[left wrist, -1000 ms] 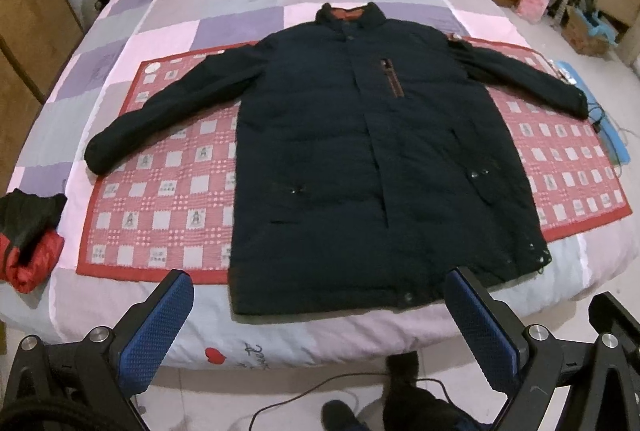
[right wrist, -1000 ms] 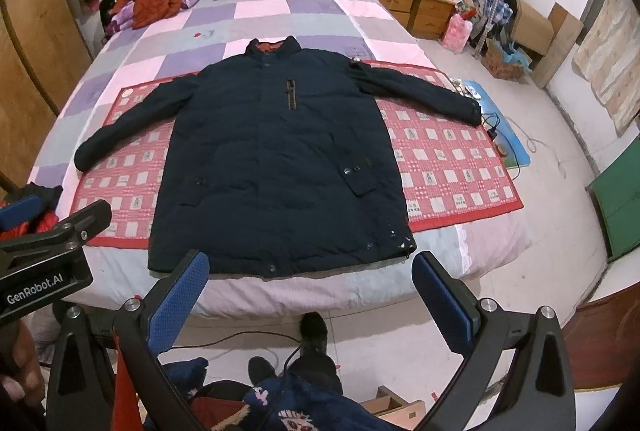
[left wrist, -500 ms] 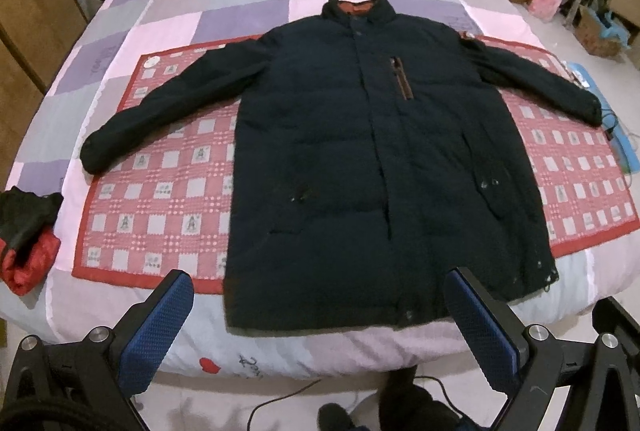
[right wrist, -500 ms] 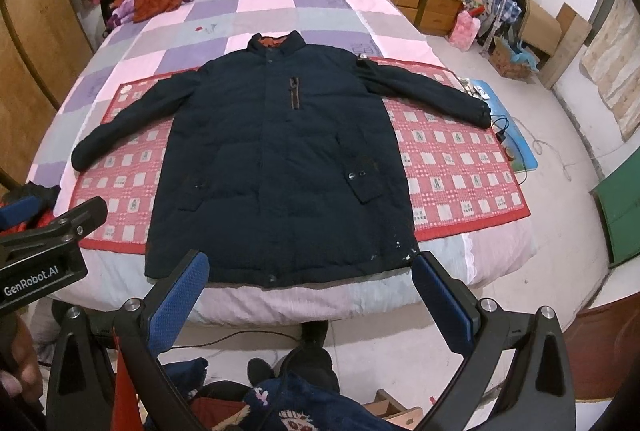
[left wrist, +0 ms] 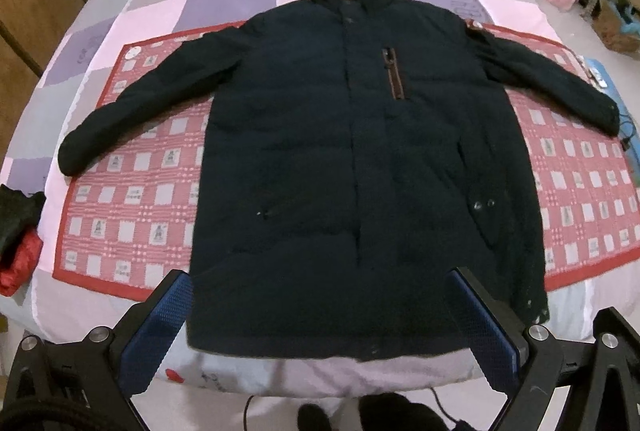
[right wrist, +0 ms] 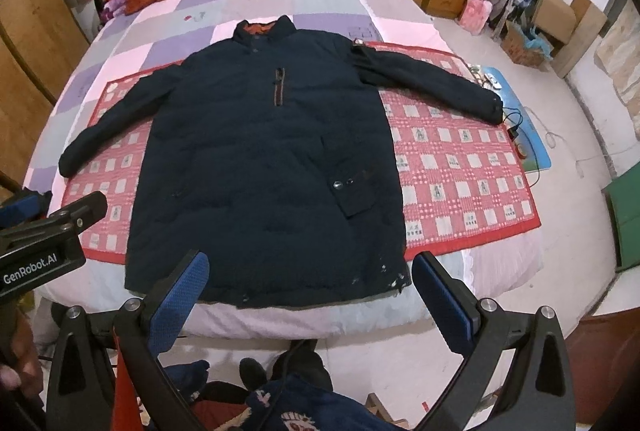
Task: Fold large clothes
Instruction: 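Move both tools toward the hem of the navy coat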
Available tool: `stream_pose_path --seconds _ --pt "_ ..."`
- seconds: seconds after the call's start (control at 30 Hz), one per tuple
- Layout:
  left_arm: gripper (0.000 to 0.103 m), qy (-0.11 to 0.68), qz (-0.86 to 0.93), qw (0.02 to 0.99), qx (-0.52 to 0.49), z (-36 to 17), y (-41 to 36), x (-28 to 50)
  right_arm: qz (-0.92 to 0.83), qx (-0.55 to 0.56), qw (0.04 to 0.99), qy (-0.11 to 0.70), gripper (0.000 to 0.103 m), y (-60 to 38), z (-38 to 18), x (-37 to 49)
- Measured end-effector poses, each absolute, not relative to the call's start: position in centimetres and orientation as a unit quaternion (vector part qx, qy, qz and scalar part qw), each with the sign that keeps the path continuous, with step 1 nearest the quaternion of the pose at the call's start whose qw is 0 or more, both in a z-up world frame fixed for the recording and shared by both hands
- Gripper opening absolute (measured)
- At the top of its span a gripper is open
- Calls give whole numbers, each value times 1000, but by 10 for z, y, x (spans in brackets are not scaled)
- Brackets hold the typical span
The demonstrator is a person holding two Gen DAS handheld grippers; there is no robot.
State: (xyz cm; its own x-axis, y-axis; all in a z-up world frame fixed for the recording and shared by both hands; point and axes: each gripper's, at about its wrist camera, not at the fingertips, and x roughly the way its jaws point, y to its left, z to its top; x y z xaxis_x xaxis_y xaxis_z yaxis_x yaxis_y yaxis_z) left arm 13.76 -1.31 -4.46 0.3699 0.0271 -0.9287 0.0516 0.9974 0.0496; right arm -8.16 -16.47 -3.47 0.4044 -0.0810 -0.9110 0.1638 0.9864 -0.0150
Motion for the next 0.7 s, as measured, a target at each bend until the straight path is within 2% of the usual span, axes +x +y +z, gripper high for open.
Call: stream_pose_path --seconds 0.33,0.7 --pt "103 583 26 811 38 -64 -38 174 -43 56 821 566 103 -213 -64 -27" --pt "103 594 33 803 28 -93 -30 210 -33 52 814 577 103 -216 -87 9"
